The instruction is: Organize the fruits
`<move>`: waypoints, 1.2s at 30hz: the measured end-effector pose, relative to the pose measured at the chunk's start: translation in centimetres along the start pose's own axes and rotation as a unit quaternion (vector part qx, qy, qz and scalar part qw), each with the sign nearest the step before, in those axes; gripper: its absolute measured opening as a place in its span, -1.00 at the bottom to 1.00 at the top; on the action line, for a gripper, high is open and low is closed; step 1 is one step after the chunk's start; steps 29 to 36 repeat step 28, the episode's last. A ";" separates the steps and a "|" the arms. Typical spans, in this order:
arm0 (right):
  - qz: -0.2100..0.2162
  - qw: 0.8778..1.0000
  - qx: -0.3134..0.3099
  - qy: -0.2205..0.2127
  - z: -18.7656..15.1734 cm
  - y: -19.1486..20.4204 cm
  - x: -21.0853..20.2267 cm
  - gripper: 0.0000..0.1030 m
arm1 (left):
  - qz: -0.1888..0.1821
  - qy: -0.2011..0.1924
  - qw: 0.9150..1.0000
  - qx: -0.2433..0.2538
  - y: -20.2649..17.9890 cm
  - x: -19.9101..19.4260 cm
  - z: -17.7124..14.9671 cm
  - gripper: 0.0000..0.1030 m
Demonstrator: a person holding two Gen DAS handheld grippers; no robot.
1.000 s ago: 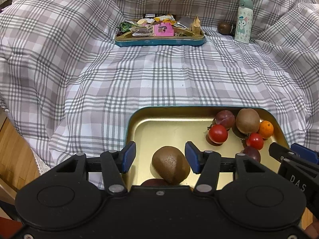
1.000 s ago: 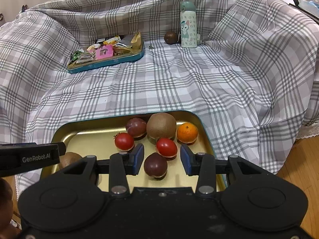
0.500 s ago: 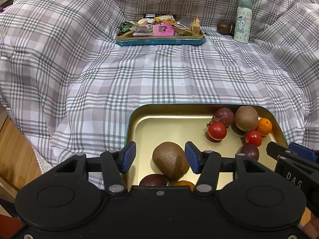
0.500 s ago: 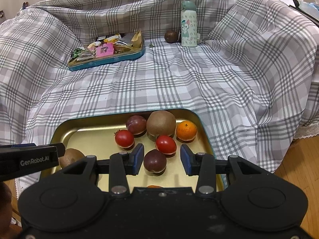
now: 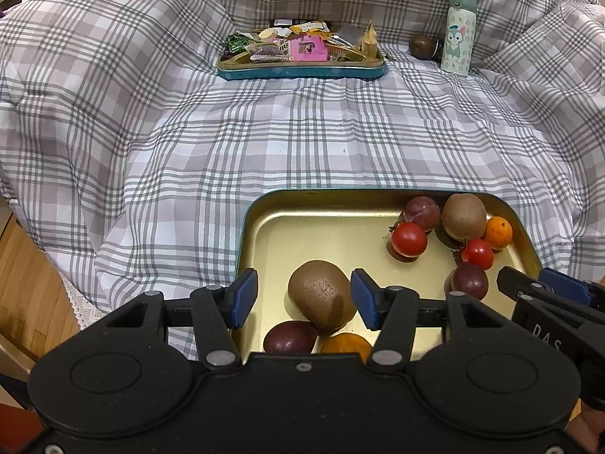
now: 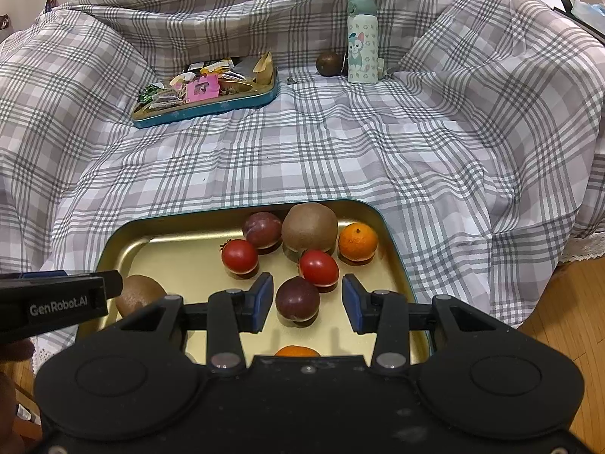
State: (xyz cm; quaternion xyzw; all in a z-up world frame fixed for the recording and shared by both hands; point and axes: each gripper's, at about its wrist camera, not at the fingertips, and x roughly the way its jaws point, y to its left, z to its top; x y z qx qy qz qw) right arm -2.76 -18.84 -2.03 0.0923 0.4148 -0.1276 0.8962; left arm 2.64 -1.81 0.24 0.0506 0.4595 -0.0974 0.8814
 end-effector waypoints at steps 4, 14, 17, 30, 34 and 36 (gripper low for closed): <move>-0.001 1.000 -0.002 0.005 -0.1 0.0 0.2 -0.19 | 0.000 0.007 1.000 0.002 0.0 0.0 0.0 0.16; 0.003 0.999 0.000 0.037 0.4 -0.3 1.2 -0.19 | 0.000 0.043 0.999 0.003 0.2 0.8 0.3 0.16; 0.001 0.999 0.000 0.052 0.5 -0.4 1.7 -0.19 | -0.002 0.055 0.998 0.003 0.2 1.1 0.4 0.16; -0.006 0.995 0.001 0.097 1.1 -0.9 3.1 -0.19 | -0.008 0.088 0.996 0.003 0.7 1.8 1.3 0.16; -0.006 0.995 0.001 0.097 1.1 -0.9 3.1 -0.19 | -0.008 0.088 0.996 0.003 0.7 1.8 1.3 0.16; -0.006 0.995 0.001 0.097 1.1 -0.9 3.1 -0.19 | -0.008 0.088 0.996 0.003 0.7 1.8 1.3 0.16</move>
